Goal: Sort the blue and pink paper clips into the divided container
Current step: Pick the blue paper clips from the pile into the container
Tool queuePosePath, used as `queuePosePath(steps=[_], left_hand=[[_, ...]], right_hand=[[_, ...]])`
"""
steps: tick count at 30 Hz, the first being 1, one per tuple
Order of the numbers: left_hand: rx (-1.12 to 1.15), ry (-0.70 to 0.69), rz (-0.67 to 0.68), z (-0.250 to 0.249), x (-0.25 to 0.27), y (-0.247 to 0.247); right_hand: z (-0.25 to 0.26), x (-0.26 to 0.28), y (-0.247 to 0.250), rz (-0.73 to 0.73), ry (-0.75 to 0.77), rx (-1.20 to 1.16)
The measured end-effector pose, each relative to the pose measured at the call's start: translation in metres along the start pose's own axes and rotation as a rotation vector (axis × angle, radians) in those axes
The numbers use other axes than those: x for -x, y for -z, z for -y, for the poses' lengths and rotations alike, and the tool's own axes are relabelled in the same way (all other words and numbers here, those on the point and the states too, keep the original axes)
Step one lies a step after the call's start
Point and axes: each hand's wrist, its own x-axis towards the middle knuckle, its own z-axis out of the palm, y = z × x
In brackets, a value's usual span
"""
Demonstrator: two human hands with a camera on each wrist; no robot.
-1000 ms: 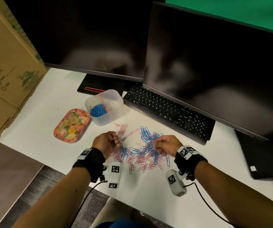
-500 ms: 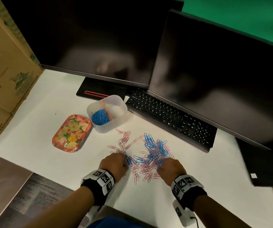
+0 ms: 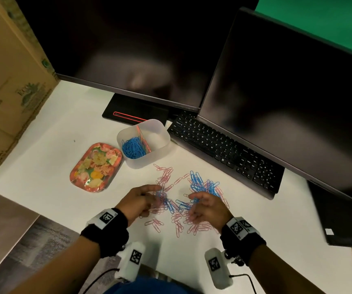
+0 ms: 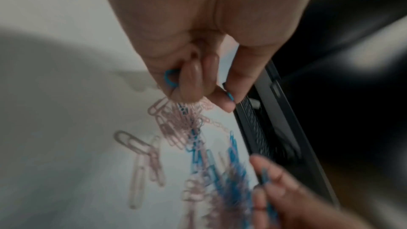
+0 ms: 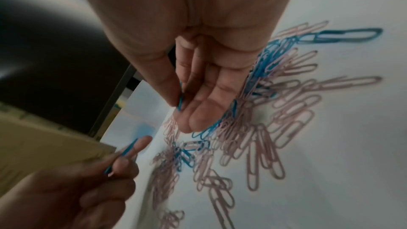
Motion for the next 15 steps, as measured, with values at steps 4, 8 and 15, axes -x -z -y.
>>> queuePosePath(steps=[4, 8, 15], left_hand=[[0.394, 0.124, 0.094, -0.007, 0.000, -0.002], [0.458, 0.147, 0.086, -0.006, -0.004, -0.004], [0.419, 0.075, -0.113, -0.004, -0.013, -0.016]], right_hand=[[0.009, -0.011, 0.001, -0.018, -0.058, -0.070], [0.003, -0.023, -0.001, -0.098, 0.102, 0.577], [0.003, -0.039, -0.015, 0.012, 0.274, 1.203]])
